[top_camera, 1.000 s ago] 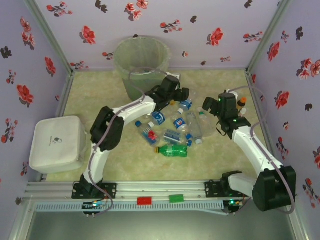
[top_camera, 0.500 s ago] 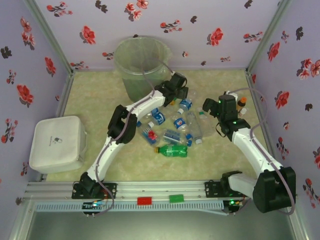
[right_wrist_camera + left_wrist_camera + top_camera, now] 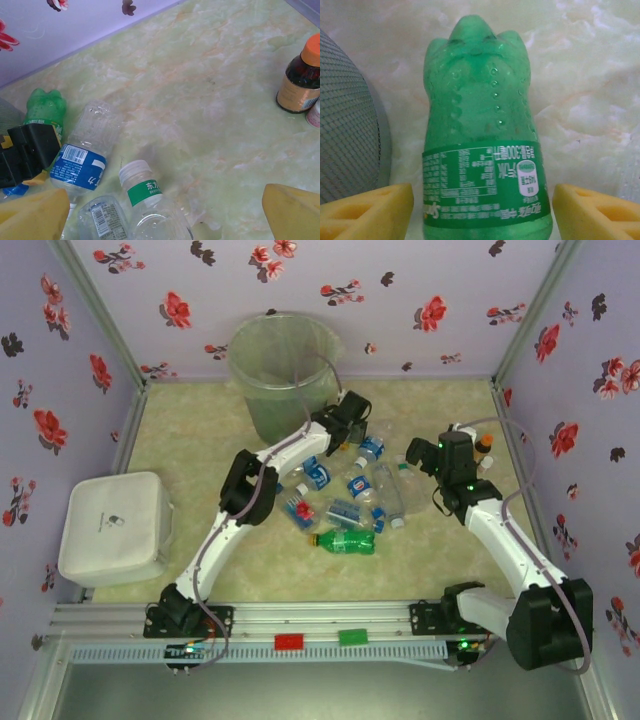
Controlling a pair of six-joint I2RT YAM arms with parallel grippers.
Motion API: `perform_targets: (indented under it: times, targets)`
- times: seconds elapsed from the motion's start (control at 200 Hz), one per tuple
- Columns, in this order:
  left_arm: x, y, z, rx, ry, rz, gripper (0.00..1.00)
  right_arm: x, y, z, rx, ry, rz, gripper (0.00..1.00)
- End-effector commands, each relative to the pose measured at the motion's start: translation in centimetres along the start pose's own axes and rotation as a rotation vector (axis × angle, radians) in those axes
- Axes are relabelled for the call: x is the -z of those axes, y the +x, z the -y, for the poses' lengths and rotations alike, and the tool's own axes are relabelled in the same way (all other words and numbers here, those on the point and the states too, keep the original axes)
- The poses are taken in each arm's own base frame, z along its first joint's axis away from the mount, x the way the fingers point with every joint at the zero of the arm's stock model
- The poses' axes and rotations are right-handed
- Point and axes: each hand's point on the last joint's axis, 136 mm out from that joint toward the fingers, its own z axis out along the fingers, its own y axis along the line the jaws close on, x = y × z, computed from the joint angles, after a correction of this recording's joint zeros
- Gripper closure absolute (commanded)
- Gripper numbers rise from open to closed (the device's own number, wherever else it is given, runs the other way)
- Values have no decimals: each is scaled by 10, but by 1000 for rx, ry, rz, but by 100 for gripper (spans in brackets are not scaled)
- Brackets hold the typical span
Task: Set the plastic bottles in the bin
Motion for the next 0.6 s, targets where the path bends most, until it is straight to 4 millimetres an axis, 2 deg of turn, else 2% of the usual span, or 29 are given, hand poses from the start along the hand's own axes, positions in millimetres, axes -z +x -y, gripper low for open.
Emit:
perform_targets:
  times: [0.0,0.145,0.275,0.465,0.595]
  targets:
    - [-12,6,-15,1,-50,-23,26,4,-7,5,10,18,36,0]
    - [-16,9,-11,-12,-41,-54,25,6,-7,6,10,21,41,0]
    - [-18,8,-10,-4,-28,-60,32,8,-8,7,10,24,49,0]
    - [-22,15,-14,29,-2,-103,33,12,-12,8,10,25,62,0]
    - [-23,15,-14,33,4,-109,50,13,-14,7,5,22,71,0]
